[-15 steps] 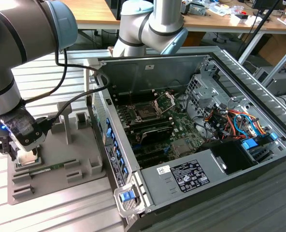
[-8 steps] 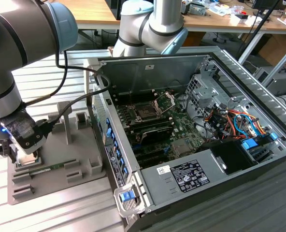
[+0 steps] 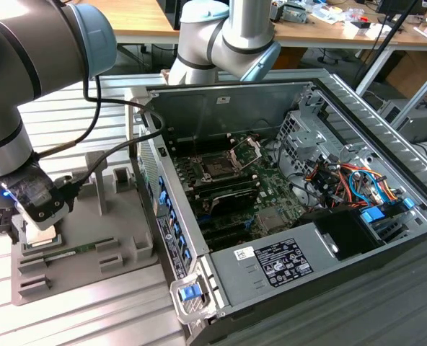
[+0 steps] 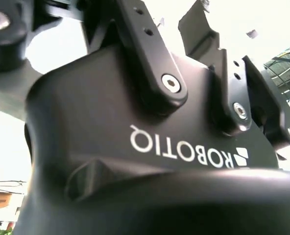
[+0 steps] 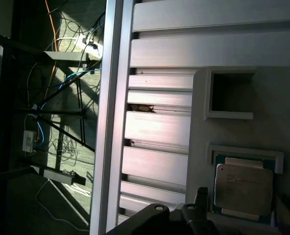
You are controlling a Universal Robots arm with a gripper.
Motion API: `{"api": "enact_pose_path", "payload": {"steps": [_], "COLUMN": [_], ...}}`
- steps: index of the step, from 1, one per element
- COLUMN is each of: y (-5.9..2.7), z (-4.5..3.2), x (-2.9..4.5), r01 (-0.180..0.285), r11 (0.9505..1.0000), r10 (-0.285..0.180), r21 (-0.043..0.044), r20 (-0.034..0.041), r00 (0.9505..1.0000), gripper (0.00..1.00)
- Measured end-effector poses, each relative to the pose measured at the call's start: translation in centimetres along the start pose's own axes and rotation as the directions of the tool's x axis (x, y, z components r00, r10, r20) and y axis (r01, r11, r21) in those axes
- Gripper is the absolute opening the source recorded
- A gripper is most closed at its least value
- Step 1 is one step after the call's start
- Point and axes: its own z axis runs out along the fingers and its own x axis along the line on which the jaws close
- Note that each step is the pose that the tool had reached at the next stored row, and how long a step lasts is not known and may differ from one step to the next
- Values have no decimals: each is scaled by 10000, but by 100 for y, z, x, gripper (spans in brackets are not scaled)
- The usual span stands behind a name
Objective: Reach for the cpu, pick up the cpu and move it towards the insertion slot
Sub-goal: 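Pick up the cpu and move it towards the insertion slot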
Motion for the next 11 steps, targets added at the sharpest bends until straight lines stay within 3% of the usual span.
{"api": "enact_pose_path", "payload": {"steps": [1,3,6,11], "y": [0,0,0,0], "z": [0,0,0,3], "x": [0,-1,-2,-4], "r01": [0,0,0,0], "r11": [10000,10000,10000,10000], "r10": [0,0,0,0], "r21": [0,0,0,-1], "r20": [0,0,0,0], "r00": [10000,10000,10000,10000], "gripper": [69,75,93,93]}}
